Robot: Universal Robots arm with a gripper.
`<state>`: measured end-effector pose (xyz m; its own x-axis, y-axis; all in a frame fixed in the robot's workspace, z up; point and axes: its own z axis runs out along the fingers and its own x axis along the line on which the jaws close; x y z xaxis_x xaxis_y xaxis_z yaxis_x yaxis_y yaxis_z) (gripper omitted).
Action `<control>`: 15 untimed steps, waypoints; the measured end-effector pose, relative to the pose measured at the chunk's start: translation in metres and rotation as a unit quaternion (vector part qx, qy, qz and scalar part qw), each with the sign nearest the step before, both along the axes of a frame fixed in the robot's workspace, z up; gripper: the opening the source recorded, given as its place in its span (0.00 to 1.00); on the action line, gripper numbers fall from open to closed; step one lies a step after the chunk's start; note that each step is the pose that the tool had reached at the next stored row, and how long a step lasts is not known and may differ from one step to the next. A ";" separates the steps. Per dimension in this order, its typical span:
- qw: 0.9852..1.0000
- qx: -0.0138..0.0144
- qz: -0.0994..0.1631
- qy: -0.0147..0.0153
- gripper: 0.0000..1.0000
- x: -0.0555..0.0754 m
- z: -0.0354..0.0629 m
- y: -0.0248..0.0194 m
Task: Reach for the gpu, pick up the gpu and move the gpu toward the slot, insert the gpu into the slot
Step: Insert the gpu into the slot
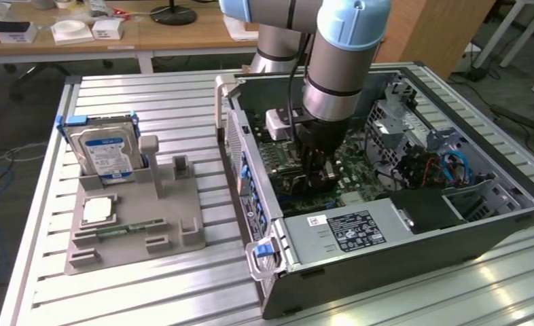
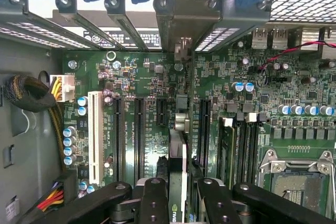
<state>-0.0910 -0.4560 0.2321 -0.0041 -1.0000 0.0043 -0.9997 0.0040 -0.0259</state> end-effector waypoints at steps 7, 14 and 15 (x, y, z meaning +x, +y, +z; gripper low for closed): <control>1.000 0.000 0.000 0.000 0.26 0.000 -0.0026 0.0000; 1.000 0.000 0.000 0.000 0.26 0.000 -0.0023 0.0000; 1.000 0.000 0.000 0.000 0.26 0.000 -0.0019 0.0001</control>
<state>-0.0911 -0.4559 0.2303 -0.0042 -1.0000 0.0035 -0.9996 0.0041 -0.0265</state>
